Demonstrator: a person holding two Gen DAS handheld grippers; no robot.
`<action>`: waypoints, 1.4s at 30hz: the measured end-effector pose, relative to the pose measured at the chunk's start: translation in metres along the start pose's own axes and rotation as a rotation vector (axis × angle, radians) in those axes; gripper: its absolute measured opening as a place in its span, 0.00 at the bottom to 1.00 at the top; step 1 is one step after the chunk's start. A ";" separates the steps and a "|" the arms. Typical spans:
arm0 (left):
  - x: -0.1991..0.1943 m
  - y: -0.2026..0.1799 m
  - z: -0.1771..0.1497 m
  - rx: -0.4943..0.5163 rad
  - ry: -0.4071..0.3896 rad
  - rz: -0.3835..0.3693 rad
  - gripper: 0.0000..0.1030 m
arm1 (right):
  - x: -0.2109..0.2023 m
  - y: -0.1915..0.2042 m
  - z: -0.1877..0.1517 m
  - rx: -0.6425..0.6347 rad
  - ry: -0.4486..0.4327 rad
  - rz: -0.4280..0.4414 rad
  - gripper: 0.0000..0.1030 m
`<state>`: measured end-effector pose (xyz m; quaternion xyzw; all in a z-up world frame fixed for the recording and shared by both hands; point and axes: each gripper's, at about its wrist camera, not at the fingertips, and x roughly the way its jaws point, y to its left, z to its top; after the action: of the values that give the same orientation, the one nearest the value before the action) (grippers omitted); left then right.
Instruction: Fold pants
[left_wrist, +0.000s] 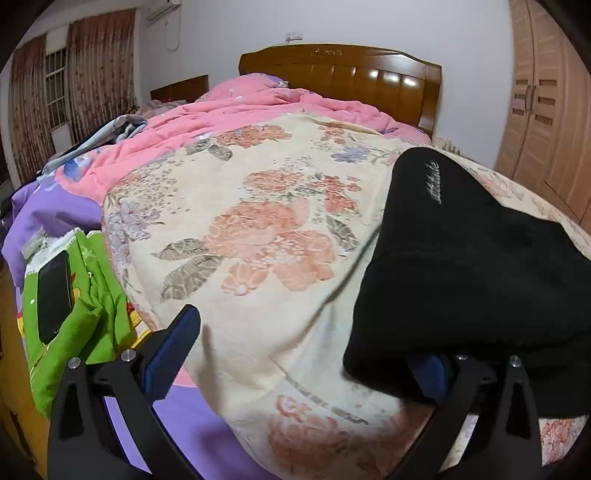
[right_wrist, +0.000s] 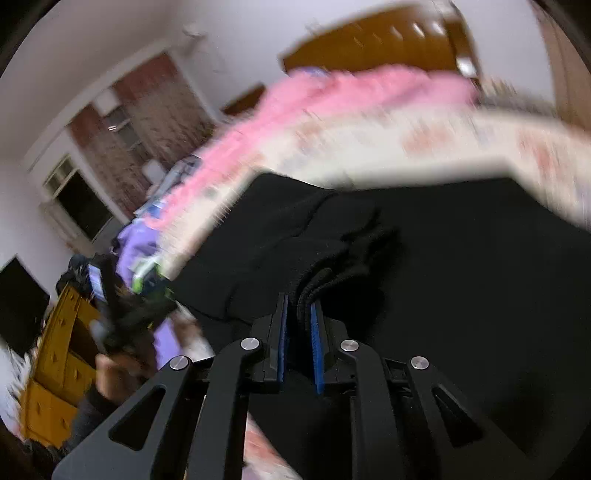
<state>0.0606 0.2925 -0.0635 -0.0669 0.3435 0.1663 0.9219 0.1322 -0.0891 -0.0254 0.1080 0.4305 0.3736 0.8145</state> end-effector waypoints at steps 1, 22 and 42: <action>-0.001 -0.002 0.001 0.013 -0.004 0.014 0.99 | 0.003 -0.001 -0.004 0.008 -0.002 0.004 0.13; -0.016 -0.025 -0.008 0.129 -0.041 0.101 0.99 | -0.045 -0.058 -0.006 0.298 -0.037 0.163 0.96; -0.018 -0.021 -0.004 0.157 -0.052 0.126 0.99 | -0.015 0.028 0.008 0.004 -0.067 0.112 0.14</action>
<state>0.0526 0.2669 -0.0547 0.0316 0.3350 0.1983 0.9206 0.1193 -0.0786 0.0026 0.1460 0.3970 0.4138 0.8061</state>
